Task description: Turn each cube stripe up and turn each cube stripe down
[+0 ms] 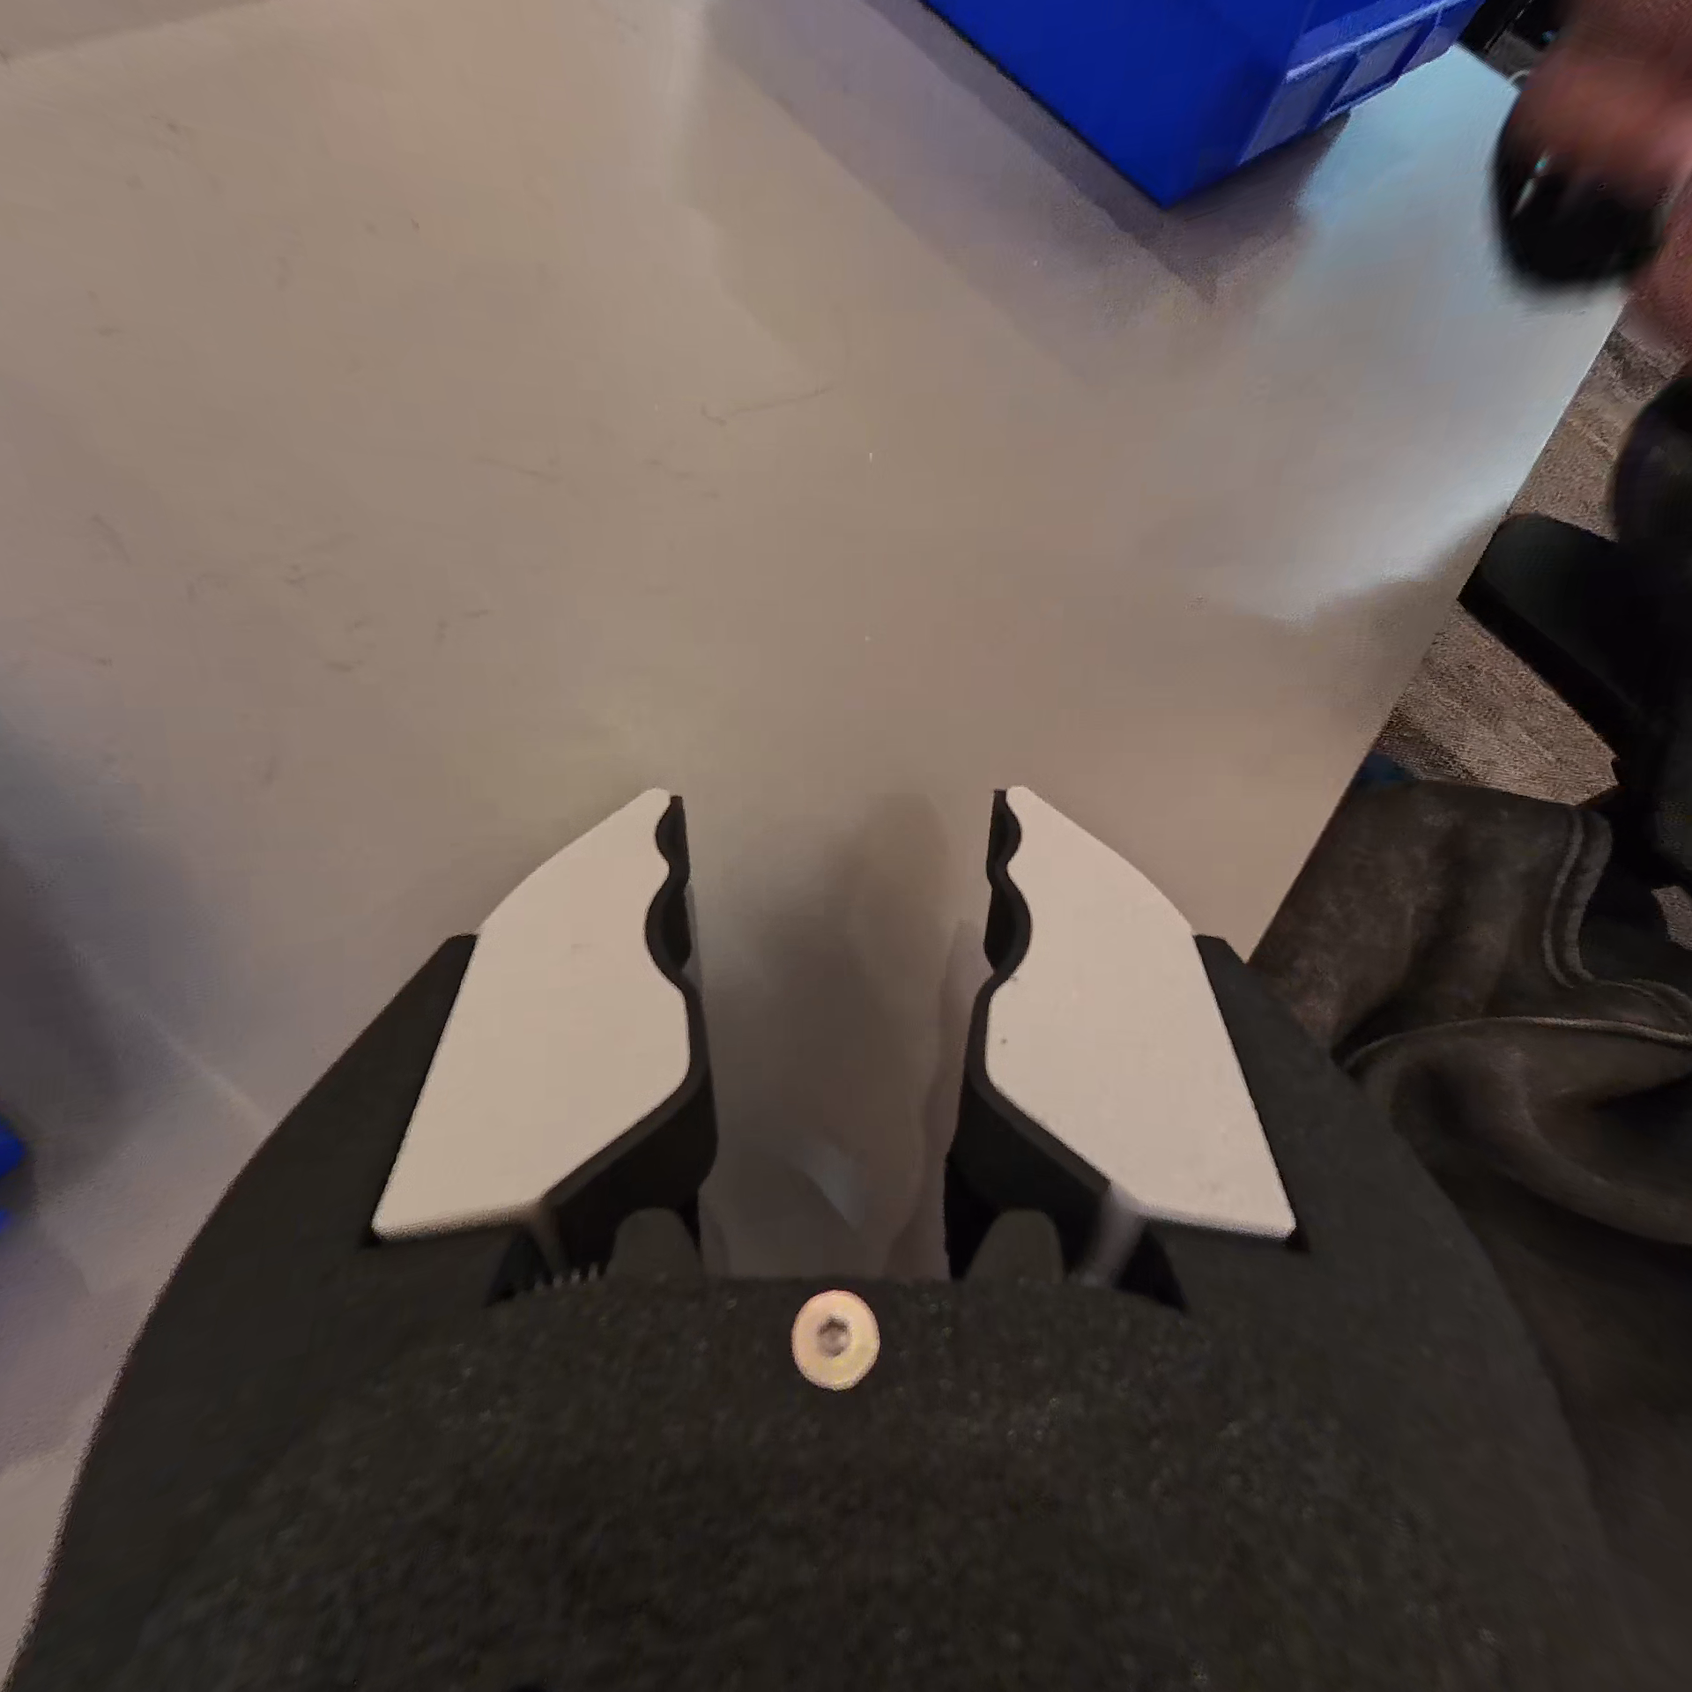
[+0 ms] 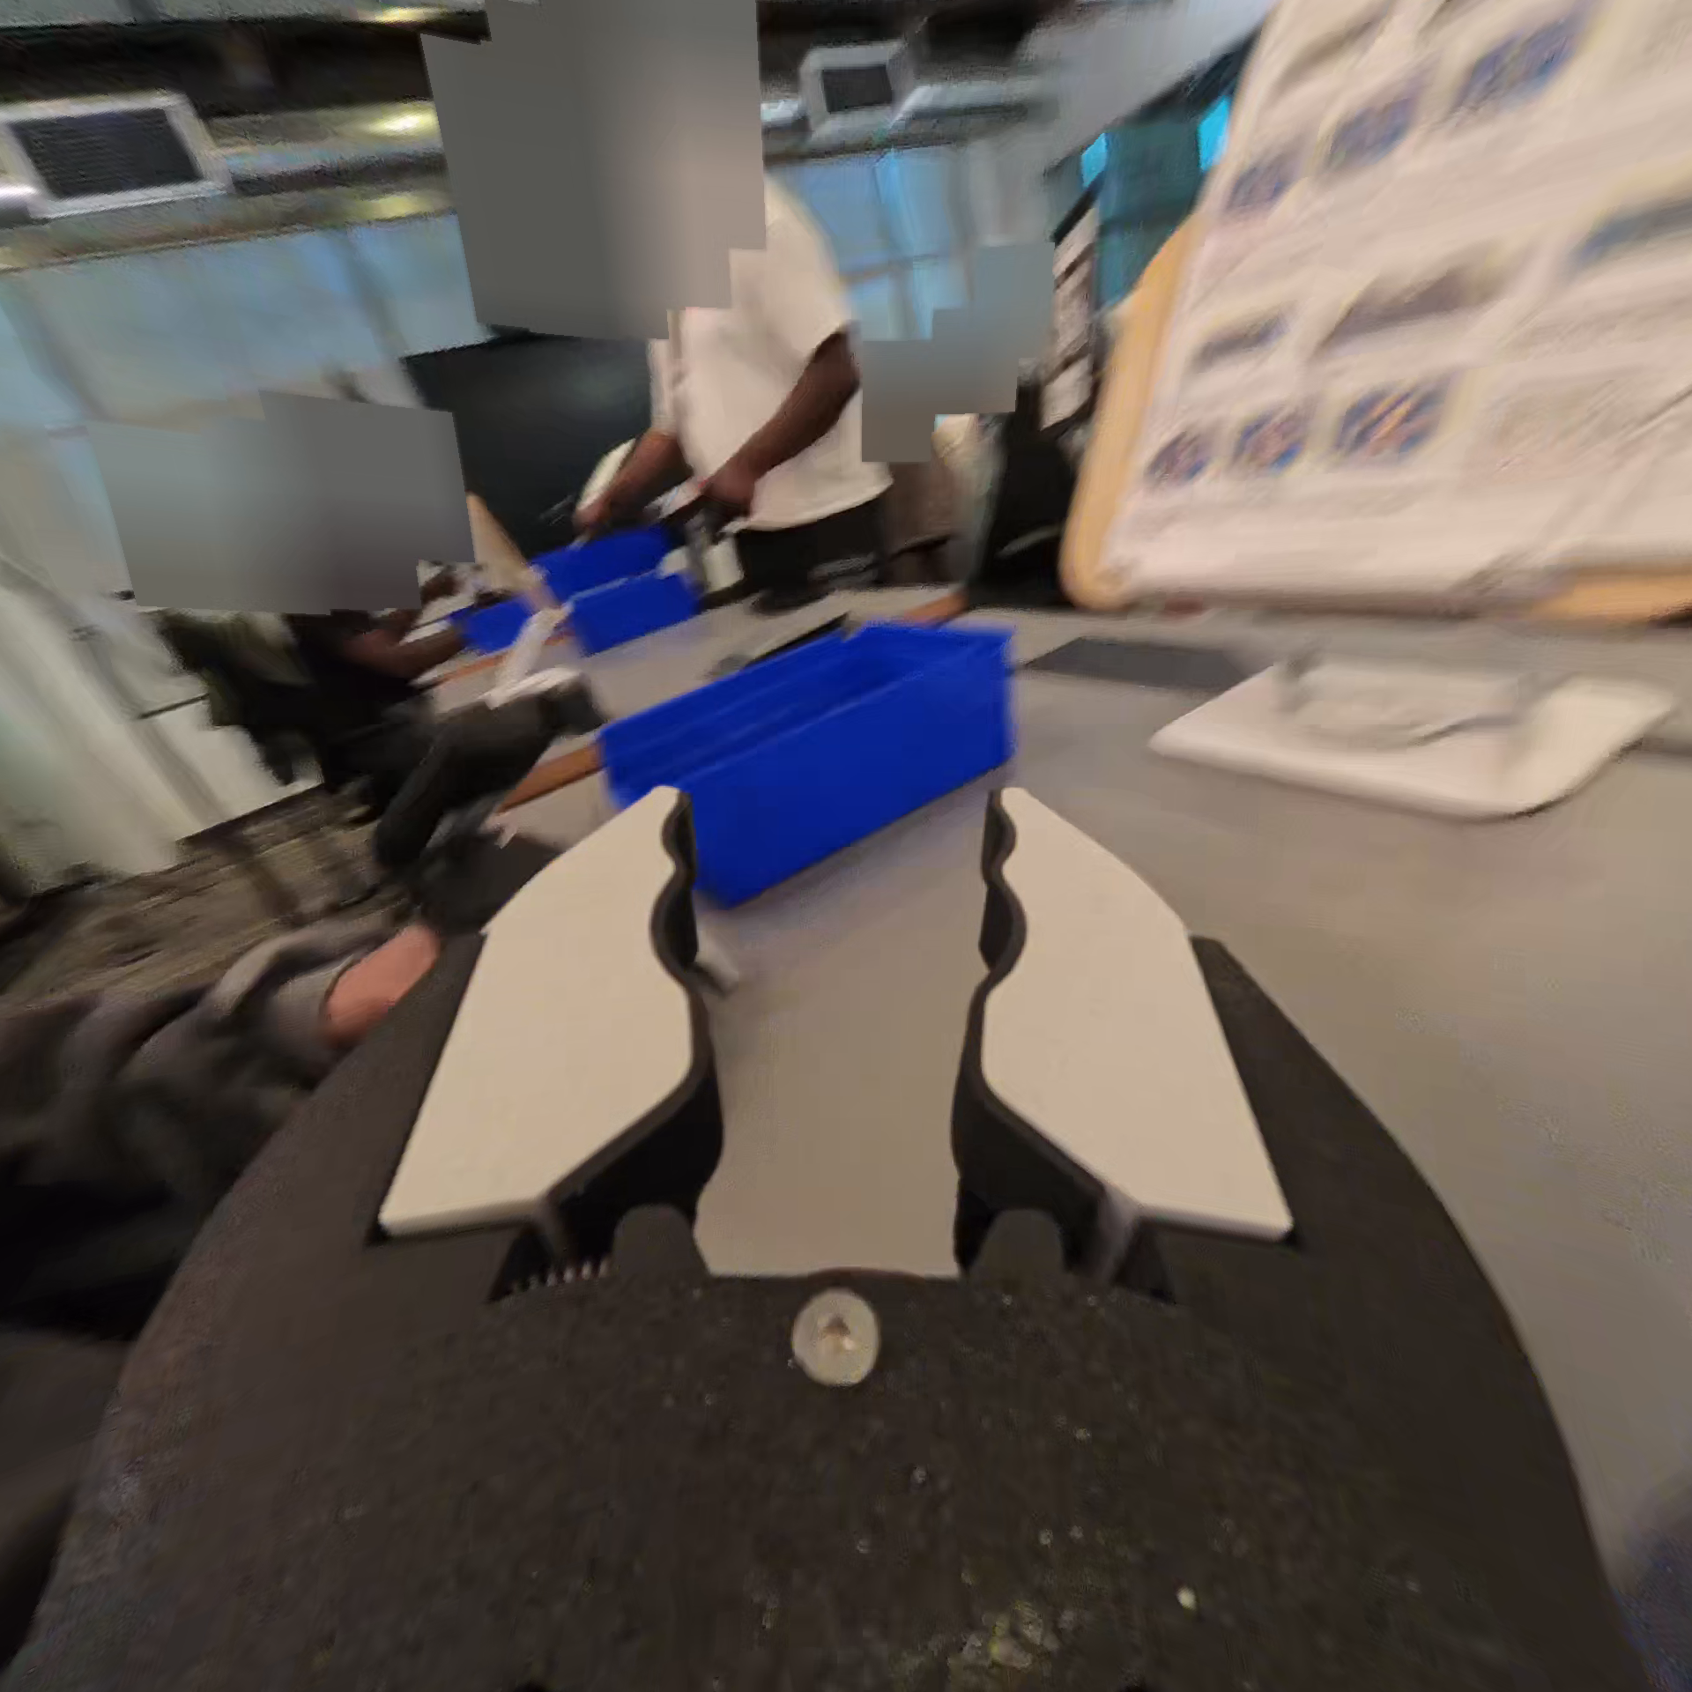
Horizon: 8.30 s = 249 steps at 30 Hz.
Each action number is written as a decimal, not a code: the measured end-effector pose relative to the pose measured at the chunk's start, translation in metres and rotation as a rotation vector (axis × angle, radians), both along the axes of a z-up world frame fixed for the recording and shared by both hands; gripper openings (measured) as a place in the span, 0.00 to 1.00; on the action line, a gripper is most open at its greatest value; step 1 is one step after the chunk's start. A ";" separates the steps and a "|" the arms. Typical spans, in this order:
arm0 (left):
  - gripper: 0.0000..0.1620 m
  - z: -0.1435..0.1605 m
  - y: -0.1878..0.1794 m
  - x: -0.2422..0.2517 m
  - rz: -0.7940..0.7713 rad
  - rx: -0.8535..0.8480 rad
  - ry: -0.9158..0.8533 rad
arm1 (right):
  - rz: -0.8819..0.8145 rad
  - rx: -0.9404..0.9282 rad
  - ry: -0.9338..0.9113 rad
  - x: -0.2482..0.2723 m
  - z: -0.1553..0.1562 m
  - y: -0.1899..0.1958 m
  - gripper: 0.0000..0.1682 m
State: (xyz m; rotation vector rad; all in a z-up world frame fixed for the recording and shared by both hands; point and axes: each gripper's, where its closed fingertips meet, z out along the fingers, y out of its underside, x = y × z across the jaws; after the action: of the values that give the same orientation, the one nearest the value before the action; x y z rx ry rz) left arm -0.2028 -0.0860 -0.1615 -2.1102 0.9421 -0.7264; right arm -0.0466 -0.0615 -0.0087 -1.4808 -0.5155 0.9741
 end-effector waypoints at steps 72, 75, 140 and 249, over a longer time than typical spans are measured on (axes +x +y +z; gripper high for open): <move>0.39 0.130 0.056 0.088 -0.313 -0.424 -0.575 | 0.424 -0.527 0.329 -0.074 -0.052 0.014 0.27; 0.43 0.122 0.050 0.064 -0.174 -0.286 -0.532 | 0.413 -0.522 0.353 -0.063 -0.050 0.014 0.27; 0.44 0.119 -0.014 -0.035 -0.258 0.110 -0.098 | 0.214 -0.217 -0.113 -0.038 -0.069 -0.044 0.28; 0.41 0.035 0.008 0.026 -0.102 -0.053 -0.204 | -0.453 -0.791 -0.881 0.202 -0.073 0.089 0.36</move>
State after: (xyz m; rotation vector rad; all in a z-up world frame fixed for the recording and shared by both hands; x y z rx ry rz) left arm -0.1769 -0.0780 -0.1264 -1.9994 0.9316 -1.0080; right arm 0.1550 0.0271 -0.0815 -2.6146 -0.3731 0.0820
